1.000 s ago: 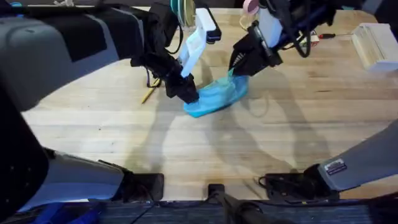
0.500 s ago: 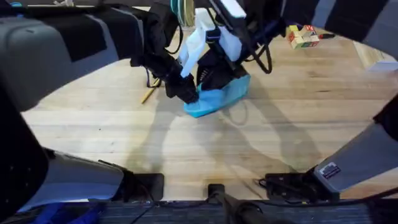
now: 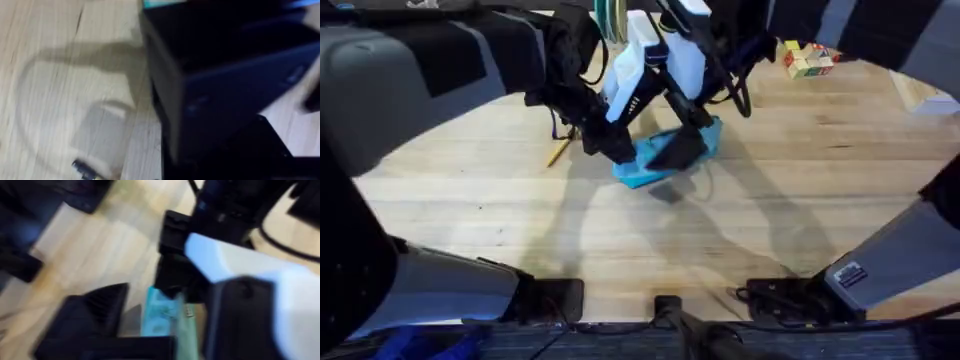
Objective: Unzip the bag, pick up the pens from the table one at a time and place them inside, then zip the bag closed.
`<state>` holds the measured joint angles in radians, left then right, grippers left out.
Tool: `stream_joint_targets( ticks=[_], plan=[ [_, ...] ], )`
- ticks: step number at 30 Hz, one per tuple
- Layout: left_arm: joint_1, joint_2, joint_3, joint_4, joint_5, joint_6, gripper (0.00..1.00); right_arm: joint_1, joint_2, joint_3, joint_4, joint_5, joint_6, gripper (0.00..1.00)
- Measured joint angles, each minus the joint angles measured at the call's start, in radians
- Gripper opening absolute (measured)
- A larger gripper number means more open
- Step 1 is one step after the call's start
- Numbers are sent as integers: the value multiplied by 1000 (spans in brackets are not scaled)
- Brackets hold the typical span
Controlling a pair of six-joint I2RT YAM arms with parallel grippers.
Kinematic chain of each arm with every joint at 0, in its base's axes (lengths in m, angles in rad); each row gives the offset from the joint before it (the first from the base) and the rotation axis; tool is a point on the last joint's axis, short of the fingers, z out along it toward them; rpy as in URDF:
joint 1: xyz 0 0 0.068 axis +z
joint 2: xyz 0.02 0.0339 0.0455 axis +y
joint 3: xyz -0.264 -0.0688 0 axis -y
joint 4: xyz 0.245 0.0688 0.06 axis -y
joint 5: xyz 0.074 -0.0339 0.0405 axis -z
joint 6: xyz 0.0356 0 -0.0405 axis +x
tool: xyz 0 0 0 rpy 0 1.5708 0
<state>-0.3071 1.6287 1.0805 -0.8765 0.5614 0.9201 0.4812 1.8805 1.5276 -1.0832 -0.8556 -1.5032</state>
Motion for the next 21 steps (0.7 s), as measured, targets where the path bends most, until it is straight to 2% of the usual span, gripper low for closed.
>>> stream_joint_targets(
  ticks=[2, 6, 14, 21],
  plan=[
    [3, 0, 0, 5, -5, -8, 44, -6, 0, 0, -13, -7, 4, 987],
    [-9, 0, 0, 4, -2, -11, 44, -52, -1, 2, -29, -38, 4, 995],
    [-22, 0, 0, 2, -5, -11, 44, -263, -91, 4, -55, -23, 4, 995],
    [-22, 0, 0, 2, -5, -11, 44, -290, -202, 11, -59, 65, 4, 995]
  ],
)
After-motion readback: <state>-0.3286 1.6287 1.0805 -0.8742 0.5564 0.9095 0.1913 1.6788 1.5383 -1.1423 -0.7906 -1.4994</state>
